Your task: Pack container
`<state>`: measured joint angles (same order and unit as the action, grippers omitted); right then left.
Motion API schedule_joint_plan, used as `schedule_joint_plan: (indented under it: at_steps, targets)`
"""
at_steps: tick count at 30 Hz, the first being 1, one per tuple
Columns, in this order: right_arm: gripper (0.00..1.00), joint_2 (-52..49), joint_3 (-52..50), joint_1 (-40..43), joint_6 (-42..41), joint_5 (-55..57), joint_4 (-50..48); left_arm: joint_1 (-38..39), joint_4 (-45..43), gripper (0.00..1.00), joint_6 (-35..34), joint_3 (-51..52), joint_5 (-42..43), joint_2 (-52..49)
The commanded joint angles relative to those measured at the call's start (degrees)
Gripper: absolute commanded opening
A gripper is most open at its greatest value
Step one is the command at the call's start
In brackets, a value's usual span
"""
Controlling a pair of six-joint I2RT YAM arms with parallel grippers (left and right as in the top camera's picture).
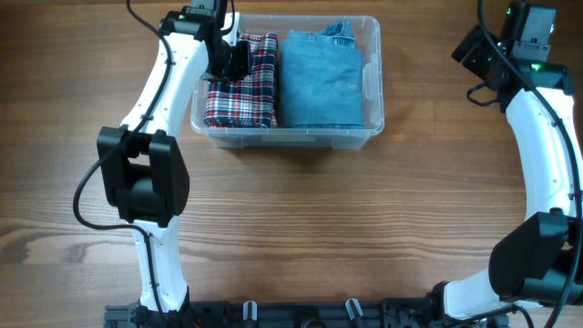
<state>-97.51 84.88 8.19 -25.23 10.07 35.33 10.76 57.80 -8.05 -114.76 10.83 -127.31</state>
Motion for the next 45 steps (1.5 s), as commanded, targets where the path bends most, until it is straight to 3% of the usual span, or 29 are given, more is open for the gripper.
schedule_joint_plan:
  at_steps: [1, 7, 10, 11, 12, 13, 16, 23, 32, 42, 45]
  targets:
    - [1.0, -0.96, -0.22, -0.13, -0.42, -0.31, -0.11, -1.55, 2.25, 0.11, -0.11, -0.39, -5.97, -0.46]
    - [1.0, -0.96, -0.22, -0.13, -0.42, -0.31, -0.13, -1.44, 2.69, 0.14, -0.13, -2.64, -1.9, 8.9]
    - [1.0, -0.96, -0.22, -0.13, -0.42, -0.31, -0.11, -1.14, 2.67, 0.31, -0.13, -3.56, 2.58, 15.82]
    - [1.0, -0.96, -0.22, -0.13, -0.42, -0.31, -0.13, -0.98, 2.82, 0.38, -0.13, -3.56, 4.26, 18.78]
    - [1.0, -0.96, -0.22, -0.13, -0.42, -0.31, -0.11, -0.83, 3.32, 0.62, -0.13, -3.56, 5.38, 21.77]
    - [1.0, -0.96, -0.22, -0.13, -0.42, -0.31, -0.11, -0.61, 4.24, 0.8, -0.13, -3.54, 5.73, 24.59]
    - [1.0, -0.96, -0.22, -0.13, -0.39, -0.31, -0.11, 0.04, 7.72, 1.0, -0.13, -3.54, 5.66, 30.71]
    - [1.0, -0.96, -0.22, -0.13, -0.42, -0.31, -0.11, 0.04, 12.11, 1.0, -0.13, -3.54, 5.66, 38.1]
    - [1.0, -0.96, -0.22, -0.13, -0.42, -0.31, -0.11, 0.04, 12.48, 1.0, -0.13, -3.54, 5.66, 38.71]
    - [1.0, -0.96, -0.22, -0.11, -0.42, -0.31, -0.11, 0.04, 26.84, 1.0, -0.11, -2.99, 5.62, 38.38]
    - [1.0, -0.96, -0.22, -0.11, -0.42, -0.31, -0.11, 0.07, 27.04, 1.0, 0.31, 0.61, 4.7, 39.93]
